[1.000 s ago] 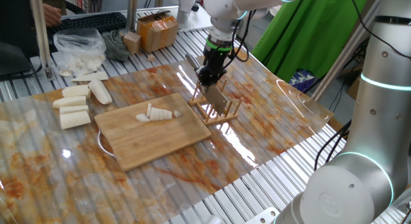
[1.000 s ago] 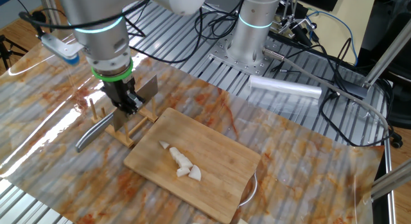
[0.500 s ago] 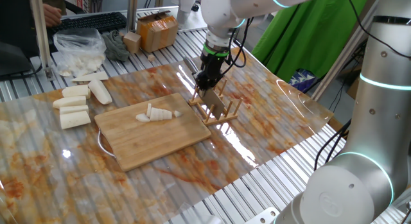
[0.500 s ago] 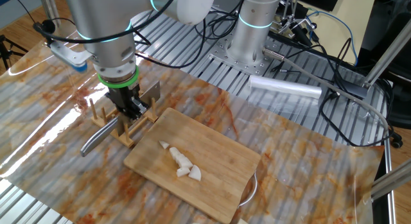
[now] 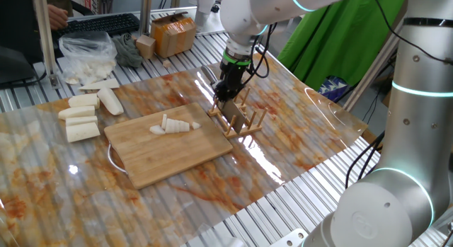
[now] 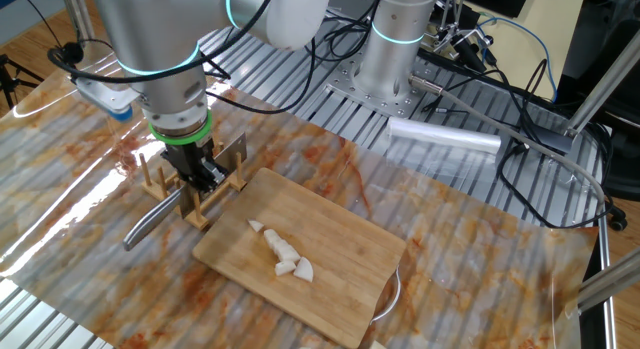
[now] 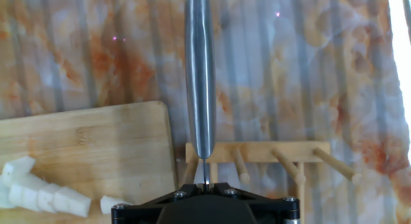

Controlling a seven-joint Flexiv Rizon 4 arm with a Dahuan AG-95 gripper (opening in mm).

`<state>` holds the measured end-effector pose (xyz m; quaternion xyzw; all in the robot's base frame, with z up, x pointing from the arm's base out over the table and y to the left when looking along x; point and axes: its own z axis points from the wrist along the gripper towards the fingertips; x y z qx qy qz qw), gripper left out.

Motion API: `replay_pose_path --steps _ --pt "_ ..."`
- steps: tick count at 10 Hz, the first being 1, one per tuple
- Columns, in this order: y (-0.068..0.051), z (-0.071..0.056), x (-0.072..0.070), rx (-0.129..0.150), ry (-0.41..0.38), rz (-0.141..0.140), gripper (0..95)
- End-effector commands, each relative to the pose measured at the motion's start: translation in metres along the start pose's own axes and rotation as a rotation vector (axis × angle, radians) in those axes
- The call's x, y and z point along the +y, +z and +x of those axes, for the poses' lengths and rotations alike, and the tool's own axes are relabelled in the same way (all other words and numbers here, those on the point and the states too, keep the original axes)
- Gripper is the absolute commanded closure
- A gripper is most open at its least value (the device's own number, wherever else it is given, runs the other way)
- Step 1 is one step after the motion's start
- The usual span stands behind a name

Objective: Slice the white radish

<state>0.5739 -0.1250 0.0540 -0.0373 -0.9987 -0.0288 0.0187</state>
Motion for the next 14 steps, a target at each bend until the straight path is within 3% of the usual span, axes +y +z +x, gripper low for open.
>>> replay_pose_path --steps 1,6,12,13,14 --pt "0.003 -0.001 0.001 0.000 -0.001 0.000 95.0" --pt "0.015 0.000 0.001 0.002 -0.005 -0.004 95.0" --pt "0.020 0.003 0.001 0.007 0.017 0.004 95.0" --pt "0.020 0.004 0.001 0.010 0.022 0.008 76.0" --pt "0.020 0.004 0.001 0.010 0.023 0.009 76.0"
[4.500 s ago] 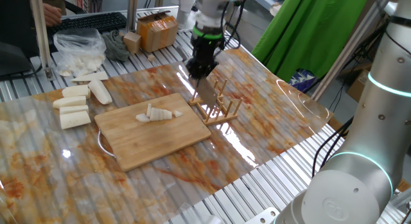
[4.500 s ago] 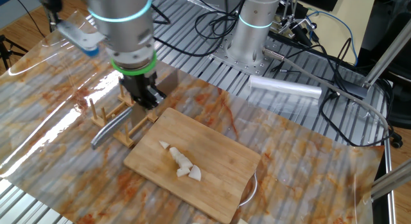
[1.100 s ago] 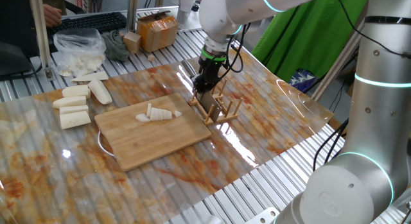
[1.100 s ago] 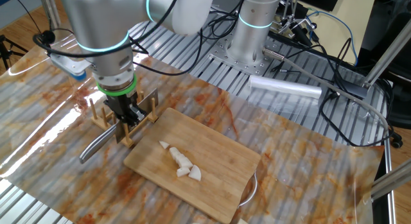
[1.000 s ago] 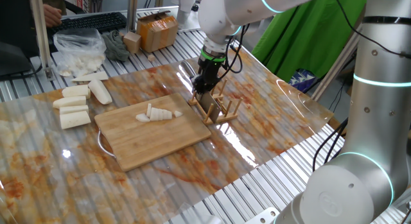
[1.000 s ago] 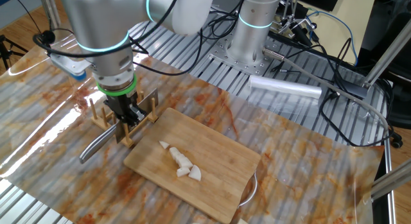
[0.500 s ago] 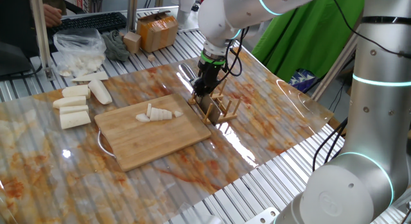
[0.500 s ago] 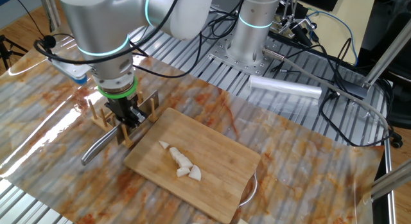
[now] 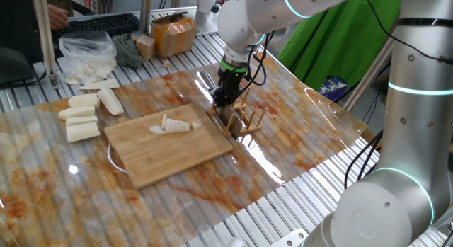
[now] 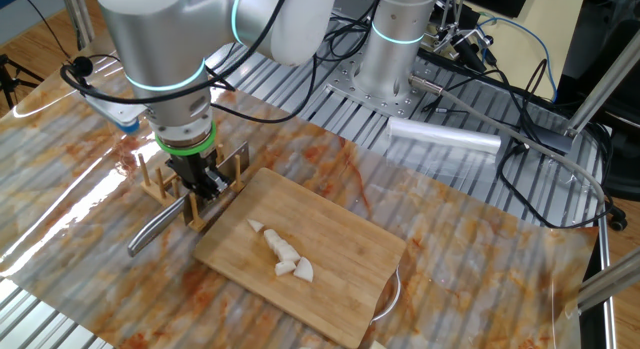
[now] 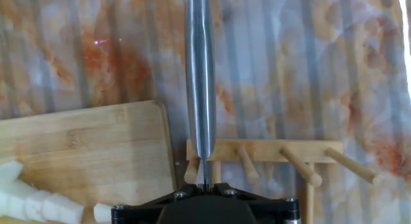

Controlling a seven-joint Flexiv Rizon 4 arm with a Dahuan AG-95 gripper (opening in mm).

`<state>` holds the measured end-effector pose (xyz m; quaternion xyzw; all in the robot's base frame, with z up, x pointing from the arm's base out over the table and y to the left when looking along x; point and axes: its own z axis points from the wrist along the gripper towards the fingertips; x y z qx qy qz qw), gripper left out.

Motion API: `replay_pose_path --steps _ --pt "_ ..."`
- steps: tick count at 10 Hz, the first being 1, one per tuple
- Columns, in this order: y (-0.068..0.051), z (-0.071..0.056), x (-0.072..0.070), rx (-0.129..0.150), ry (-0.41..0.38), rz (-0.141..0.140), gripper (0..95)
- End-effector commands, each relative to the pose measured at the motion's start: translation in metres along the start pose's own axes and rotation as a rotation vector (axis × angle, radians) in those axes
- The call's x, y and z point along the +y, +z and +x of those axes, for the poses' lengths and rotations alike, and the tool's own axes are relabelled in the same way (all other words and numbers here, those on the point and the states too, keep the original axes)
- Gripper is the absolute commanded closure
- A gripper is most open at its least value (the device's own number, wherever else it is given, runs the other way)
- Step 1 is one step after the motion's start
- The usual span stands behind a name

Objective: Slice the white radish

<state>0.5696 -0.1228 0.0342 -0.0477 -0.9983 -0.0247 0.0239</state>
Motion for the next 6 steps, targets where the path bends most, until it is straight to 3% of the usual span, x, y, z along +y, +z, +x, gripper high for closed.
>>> replay_pose_path --steps 1,2,6 --pt "0.0001 0.0000 0.0001 0.001 0.003 0.004 76.0" --pt "-0.0001 0.0001 0.0000 0.001 0.002 0.004 57.0" --pt "-0.0081 0.0053 -0.0020 0.002 0.000 0.008 57.0"
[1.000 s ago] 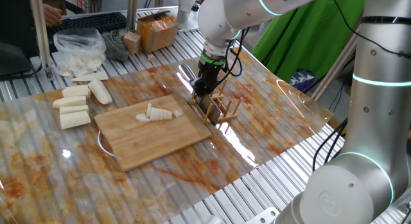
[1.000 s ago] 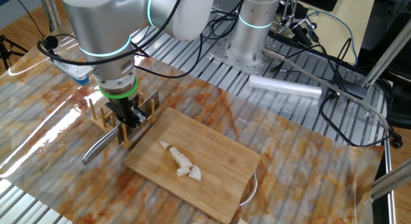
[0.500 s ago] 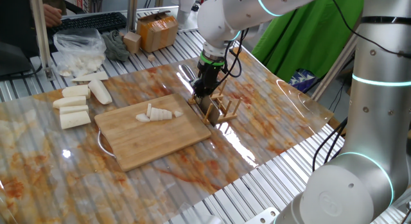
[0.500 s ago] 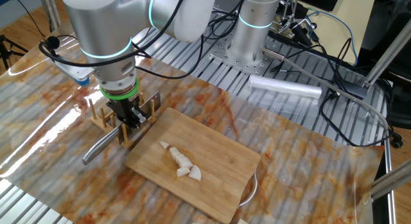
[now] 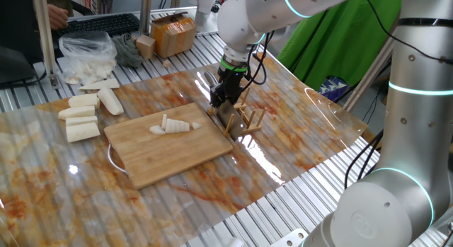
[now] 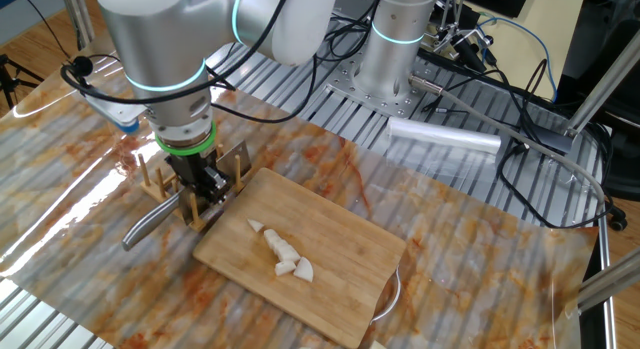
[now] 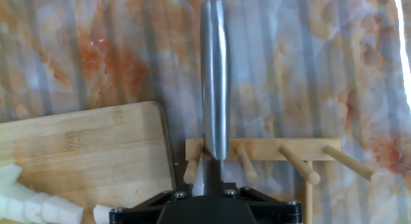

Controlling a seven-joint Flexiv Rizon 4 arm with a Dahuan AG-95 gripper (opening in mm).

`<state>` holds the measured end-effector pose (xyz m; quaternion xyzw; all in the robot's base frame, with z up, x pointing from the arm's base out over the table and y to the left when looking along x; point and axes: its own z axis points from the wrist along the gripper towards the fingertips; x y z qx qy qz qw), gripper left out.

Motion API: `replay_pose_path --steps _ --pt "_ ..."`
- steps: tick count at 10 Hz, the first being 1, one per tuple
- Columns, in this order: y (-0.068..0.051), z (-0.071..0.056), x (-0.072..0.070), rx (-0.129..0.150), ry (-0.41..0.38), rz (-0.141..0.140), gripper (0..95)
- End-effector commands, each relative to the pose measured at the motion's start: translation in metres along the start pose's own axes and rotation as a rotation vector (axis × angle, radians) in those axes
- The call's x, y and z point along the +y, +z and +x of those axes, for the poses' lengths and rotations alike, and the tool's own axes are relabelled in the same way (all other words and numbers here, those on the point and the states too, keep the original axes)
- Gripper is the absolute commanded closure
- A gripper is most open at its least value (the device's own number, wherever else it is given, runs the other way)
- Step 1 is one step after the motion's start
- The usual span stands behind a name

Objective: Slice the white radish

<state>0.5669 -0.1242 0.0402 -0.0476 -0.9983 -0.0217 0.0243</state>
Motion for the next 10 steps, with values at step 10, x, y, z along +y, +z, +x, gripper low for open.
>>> replay_pose_path --steps 10 --pt "-0.057 0.028 0.004 0.015 -0.022 0.029 57.0"
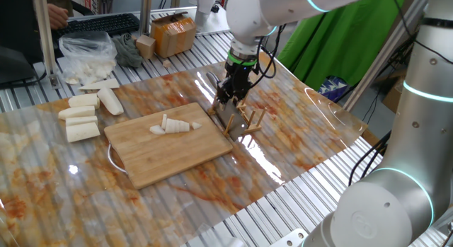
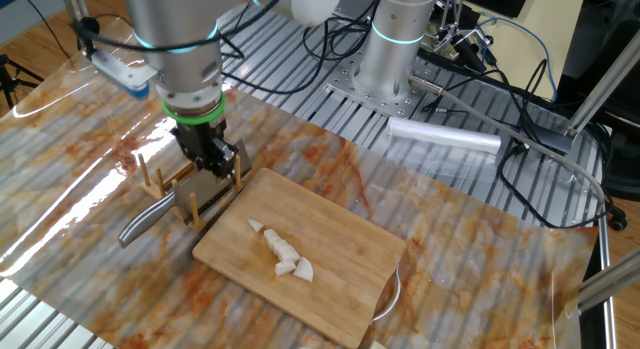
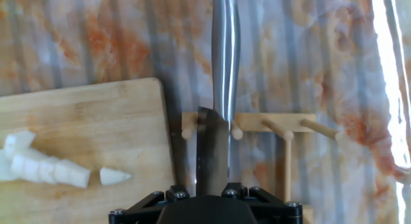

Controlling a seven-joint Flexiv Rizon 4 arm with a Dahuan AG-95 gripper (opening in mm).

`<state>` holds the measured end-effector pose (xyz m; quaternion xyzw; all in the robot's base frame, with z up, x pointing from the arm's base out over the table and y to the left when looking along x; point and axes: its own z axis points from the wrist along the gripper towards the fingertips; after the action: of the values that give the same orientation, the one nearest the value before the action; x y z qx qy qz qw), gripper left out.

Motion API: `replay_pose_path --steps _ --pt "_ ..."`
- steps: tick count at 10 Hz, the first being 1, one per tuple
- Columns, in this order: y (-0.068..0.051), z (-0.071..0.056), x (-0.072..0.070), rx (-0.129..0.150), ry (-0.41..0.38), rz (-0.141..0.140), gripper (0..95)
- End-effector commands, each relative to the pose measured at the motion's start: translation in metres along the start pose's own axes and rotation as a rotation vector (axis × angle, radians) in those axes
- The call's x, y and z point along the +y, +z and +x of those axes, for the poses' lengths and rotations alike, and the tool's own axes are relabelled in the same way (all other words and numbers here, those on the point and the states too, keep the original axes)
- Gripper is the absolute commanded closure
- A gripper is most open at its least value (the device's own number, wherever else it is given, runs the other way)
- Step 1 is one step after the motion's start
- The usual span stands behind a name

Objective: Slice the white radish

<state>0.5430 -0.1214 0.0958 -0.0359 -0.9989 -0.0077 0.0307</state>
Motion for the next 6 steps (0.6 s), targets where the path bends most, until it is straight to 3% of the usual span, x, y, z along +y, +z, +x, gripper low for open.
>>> replay_pose_path --steps 1,2,3,4,5,6 --pt "-0.013 0.004 0.011 0.019 0.007 0.000 57.0" --pt "-0.020 0.006 0.021 0.026 -0.002 0.000 57.0" --pt "-0.025 0.009 0.029 0.029 -0.011 -0.005 76.0" --pt "-0.028 0.012 0.038 0.029 -0.024 -0.006 76.0" --pt "-0.028 0.016 0.048 0.029 -0.061 -0.025 95.0" --pt "-0.022 0.019 0.060 0.029 -0.041 -0.036 95.0"
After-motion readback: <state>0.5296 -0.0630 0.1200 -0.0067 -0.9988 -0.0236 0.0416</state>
